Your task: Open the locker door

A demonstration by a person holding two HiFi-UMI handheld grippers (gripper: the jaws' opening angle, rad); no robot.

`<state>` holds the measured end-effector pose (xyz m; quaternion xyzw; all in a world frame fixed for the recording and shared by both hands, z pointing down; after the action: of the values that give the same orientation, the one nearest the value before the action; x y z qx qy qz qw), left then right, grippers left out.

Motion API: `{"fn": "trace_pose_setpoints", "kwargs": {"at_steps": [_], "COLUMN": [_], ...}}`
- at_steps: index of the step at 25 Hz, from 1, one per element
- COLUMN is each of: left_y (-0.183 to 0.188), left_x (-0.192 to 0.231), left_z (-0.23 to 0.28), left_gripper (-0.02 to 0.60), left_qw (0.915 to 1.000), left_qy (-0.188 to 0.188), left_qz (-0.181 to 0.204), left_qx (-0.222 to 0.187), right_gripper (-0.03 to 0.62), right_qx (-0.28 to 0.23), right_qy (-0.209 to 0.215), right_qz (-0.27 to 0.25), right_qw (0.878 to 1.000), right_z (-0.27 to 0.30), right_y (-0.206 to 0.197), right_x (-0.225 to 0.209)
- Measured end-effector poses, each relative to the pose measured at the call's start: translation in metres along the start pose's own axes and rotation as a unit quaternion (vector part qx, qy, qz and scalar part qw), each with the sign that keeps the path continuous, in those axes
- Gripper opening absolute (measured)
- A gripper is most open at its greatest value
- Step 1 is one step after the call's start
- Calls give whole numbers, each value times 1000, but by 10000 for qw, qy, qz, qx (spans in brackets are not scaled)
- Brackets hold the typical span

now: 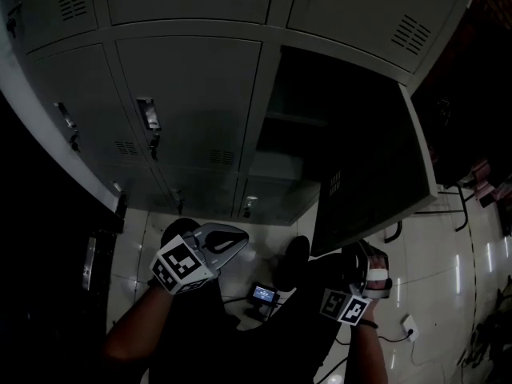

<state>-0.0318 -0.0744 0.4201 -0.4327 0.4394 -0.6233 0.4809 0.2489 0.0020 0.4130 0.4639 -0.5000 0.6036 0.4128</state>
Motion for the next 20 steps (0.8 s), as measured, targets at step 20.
{"fn": "trace_pose_setpoints", "kwargs": {"at_steps": [20], "left_y": [-1], "left_x": [0], "left_z": [1], "left_gripper": [12], "left_qw": [10000], "left_qy": [-22], "left_qz": [-7], "left_qx": [49], "right_gripper": [2], "right_qx": [-1056], "right_qy": [2245], "right_qz": [4990], "right_qw": [8303], "right_z": [-36], "right_y": [28], "right_x": [-16]}}
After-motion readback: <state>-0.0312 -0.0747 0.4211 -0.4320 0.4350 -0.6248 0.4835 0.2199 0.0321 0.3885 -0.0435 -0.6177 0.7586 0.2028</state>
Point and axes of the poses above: the fingertips, and each gripper's own axes: z forward along the fingers, x to its left, y out of its top, the point moved 8 cm from there along -z, backward along the fingers, and after that the axes turned 9 degrees about -y, right-handed, at the moved point
